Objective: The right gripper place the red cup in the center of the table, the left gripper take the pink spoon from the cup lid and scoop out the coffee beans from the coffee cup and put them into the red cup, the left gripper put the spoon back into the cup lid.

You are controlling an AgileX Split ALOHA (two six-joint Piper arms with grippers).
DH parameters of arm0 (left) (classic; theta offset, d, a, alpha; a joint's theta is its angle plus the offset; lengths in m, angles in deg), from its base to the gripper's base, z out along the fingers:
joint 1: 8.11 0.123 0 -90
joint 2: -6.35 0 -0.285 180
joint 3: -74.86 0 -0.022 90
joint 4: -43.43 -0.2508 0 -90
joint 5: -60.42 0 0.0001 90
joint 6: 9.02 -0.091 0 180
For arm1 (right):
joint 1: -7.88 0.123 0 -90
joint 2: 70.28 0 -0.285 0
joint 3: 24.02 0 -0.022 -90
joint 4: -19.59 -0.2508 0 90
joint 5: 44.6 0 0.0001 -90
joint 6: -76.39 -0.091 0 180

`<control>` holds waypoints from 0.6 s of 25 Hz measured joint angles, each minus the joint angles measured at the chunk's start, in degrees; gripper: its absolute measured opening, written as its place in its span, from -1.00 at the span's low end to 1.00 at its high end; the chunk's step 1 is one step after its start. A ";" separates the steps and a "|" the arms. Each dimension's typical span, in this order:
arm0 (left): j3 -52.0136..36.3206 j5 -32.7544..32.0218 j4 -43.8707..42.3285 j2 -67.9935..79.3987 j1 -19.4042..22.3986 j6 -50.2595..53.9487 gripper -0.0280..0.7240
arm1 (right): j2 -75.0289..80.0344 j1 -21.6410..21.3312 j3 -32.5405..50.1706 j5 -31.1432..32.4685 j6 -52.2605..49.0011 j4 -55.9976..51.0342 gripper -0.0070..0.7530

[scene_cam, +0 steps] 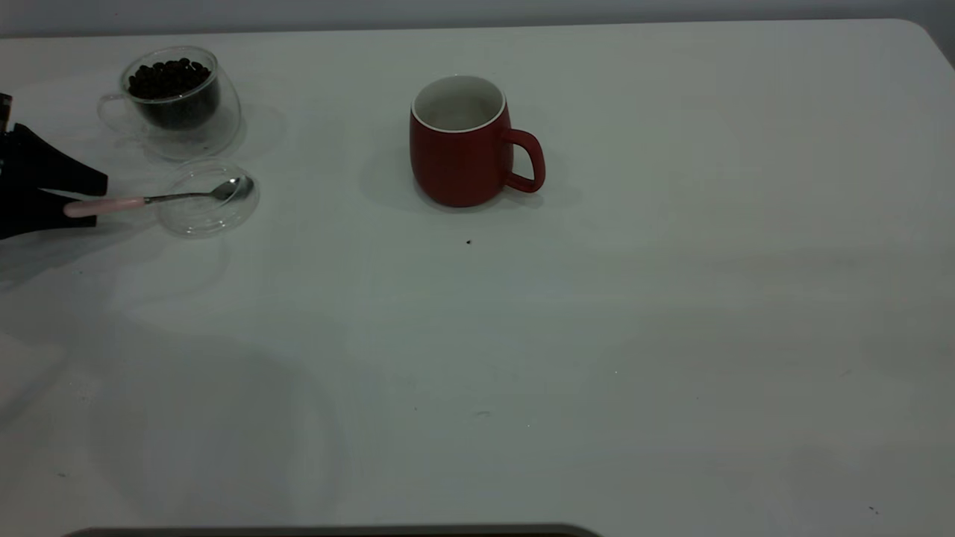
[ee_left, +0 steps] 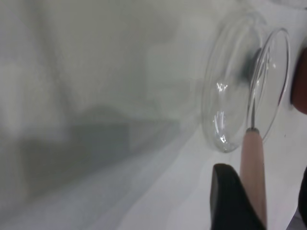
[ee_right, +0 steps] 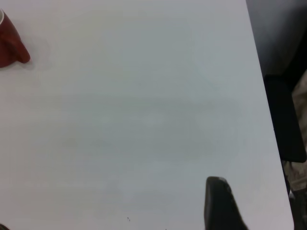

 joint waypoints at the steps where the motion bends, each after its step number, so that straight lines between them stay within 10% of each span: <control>1: 0.19 0.00 0.08 0.00 0.00 0.00 0.21 | 0.00 0.00 0.00 0.00 0.00 0.00 0.16; 15: 8.56 -8.85 -0.69 -7.88 4.40 9.42 0.23 | 0.00 0.00 0.00 0.00 0.00 0.00 0.16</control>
